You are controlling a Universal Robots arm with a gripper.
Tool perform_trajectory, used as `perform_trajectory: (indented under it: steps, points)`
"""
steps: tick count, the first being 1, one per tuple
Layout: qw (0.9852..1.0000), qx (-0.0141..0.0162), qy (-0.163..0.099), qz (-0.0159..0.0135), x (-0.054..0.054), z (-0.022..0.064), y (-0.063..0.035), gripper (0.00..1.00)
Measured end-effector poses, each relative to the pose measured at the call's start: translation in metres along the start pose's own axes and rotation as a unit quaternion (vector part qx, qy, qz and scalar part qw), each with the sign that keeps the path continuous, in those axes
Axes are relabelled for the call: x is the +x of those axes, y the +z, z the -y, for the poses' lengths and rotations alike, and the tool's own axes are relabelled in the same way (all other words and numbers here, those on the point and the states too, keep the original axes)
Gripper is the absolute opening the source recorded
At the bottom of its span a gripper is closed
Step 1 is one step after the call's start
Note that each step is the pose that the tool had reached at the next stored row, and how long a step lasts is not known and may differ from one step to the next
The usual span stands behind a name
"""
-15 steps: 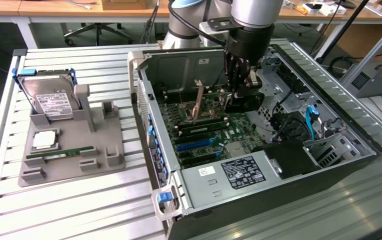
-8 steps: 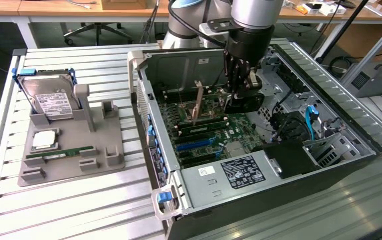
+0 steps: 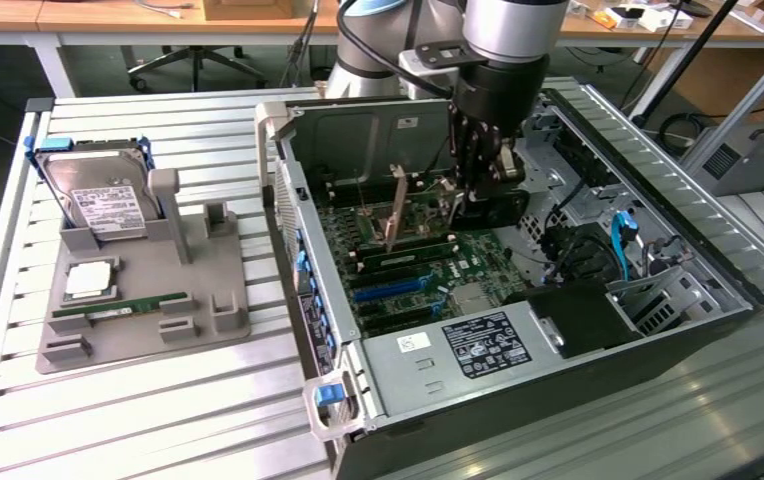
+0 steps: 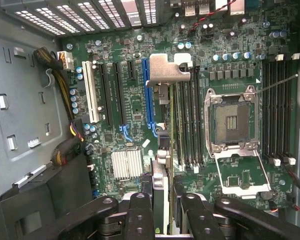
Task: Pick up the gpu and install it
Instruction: 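Insert the gpu into the slot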
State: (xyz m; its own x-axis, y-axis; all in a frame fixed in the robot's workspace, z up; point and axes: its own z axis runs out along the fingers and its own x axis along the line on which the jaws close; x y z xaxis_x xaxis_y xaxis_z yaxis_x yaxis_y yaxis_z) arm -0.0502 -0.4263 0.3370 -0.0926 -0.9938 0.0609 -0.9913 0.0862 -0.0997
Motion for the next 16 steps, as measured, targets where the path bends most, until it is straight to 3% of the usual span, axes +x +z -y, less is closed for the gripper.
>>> perform_trajectory:
  steps: [16]
  points:
    - [1.0000, 0.0001, 0.000, -0.0016, 0.0043, -0.0004, 0.0031, 0.27]
